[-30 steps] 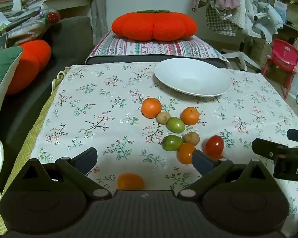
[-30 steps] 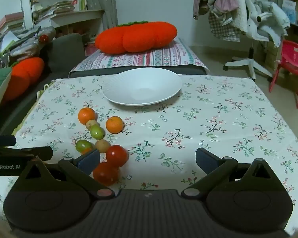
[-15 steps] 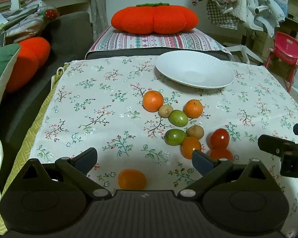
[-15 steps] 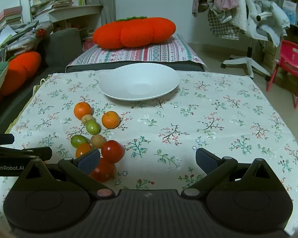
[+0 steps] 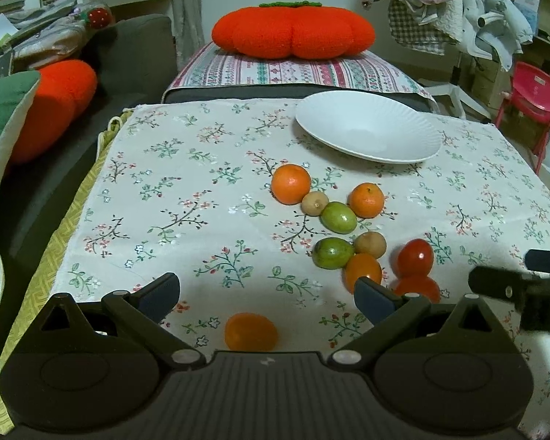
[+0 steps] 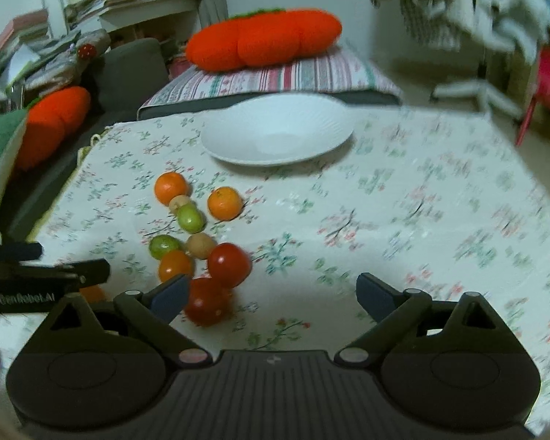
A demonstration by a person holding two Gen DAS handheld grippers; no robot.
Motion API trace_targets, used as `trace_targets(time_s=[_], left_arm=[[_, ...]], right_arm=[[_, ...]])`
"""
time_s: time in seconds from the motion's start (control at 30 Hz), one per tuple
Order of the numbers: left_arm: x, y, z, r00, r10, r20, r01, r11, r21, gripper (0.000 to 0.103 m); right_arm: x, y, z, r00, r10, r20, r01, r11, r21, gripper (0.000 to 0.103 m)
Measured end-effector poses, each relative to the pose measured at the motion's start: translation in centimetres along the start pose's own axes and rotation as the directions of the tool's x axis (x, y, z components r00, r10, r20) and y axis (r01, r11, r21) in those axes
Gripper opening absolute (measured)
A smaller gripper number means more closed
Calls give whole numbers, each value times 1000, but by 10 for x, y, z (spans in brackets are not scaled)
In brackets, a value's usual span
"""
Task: Organize fruits
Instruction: 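Move both tools toward the fruit cluster beside the white plate, then grasp a red cherry tomato with the left tool while the right tool grasps another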
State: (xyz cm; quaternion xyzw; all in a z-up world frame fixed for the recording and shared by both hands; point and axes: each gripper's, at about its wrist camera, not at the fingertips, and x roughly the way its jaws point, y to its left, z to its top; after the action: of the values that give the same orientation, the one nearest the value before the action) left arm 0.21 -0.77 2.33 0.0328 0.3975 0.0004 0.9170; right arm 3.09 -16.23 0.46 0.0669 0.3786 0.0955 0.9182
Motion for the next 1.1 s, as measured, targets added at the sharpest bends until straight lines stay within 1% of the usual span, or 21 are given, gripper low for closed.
trace_targets(time_s=[0.03, 0.07, 0.13, 0.2, 0.33, 0.43, 0.47, 0.5, 0.53, 0.6, 0.63, 0.7, 0.73, 0.8, 0.9, 0.93, 0.97, 1.0, 1.07, 1.1], left_arm=[[1, -1, -1, 1000, -6, -5, 6, 1000, 5, 88], [2, -1, -2, 1000, -14, -9, 15, 1000, 9, 88], [4, -3, -4, 999, -38, -16, 38, 999, 18, 88], [7, -6, -6, 998, -62, -24, 63, 998, 30, 88], [12, -18, -12, 993, -116, -35, 118, 990, 75, 88], [15, -27, -16, 987, -159, -34, 161, 983, 90, 86], [17, -30, -17, 984, -177, -34, 179, 979, 95, 84], [18, -33, -19, 980, -198, -33, 200, 975, 100, 79], [20, -36, -19, 976, -214, -33, 217, 971, 104, 76], [25, -44, -21, 969, -244, -34, 246, 963, 110, 67], [27, -48, -22, 964, -262, -33, 264, 958, 110, 64], [32, -55, -23, 958, -287, -26, 288, 951, 113, 53], [33, -58, -24, 956, -291, -21, 292, 949, 123, 50], [37, -66, -26, 958, -287, -7, 285, 945, 159, 38], [39, -71, -28, 956, -295, 9, 289, 941, 177, 26], [39, -71, -28, 955, -297, 10, 291, 940, 179, 23], [39, -70, -27, 955, -297, 9, 291, 940, 177, 22], [39, -70, -27, 955, -297, 7, 291, 941, 173, 22], [39, -70, -27, 956, -295, 4, 290, 942, 172, 22], [39, -69, -27, 956, -295, 2, 290, 941, 172, 22]], right_arm=[[2, -4, 1, 1000, 26, -16, -26, 999, 34, 93], [3, -6, 4, 999, 31, -18, -30, 998, 47, 92], [4, -7, 6, 999, 28, 23, -29, 999, 44, 92], [4, -8, 9, 999, 11, 33, -12, 1000, 28, 92], [12, -10, 10, 1000, 27, -11, -26, 999, 31, 88], [18, -11, 10, 997, 64, -44, -62, 997, 47, 83], [18, -11, 11, 996, 79, -47, -76, 995, 57, 81], [19, -11, 11, 995, 86, -50, -83, 995, 60, 80], [19, -12, 12, 994, 91, -53, -87, 994, 62, 79], [21, -12, 15, 993, 99, -57, -95, 993, 64, 74], [23, -12, 17, 993, 102, -63, -98, 993, 65, 72], [28, -13, 21, 991, 111, -74, -106, 992, 69, 70], [29, -12, 22, 990, 116, -75, -111, 992, 67, 68], [35, -9, 24, 989, 124, -85, -120, 991, 57, 66], [42, -3, 25, 986, 132, -105, -130, 991, 24, 63], [44, -1, 25, 985, 130, -111, -129, 992, 12, 62], [47, 1, 25, 984, 129, -119, -131, 991, -1, 60], [49, 2, 25, 983, 132, -130, -134, 991, -6, 59], [53, 4, 24, 976, 154, -153, -157, 988, -8, 52], [55, 6, 23, 973, 165, -163, -169, 986, -10, 51]])
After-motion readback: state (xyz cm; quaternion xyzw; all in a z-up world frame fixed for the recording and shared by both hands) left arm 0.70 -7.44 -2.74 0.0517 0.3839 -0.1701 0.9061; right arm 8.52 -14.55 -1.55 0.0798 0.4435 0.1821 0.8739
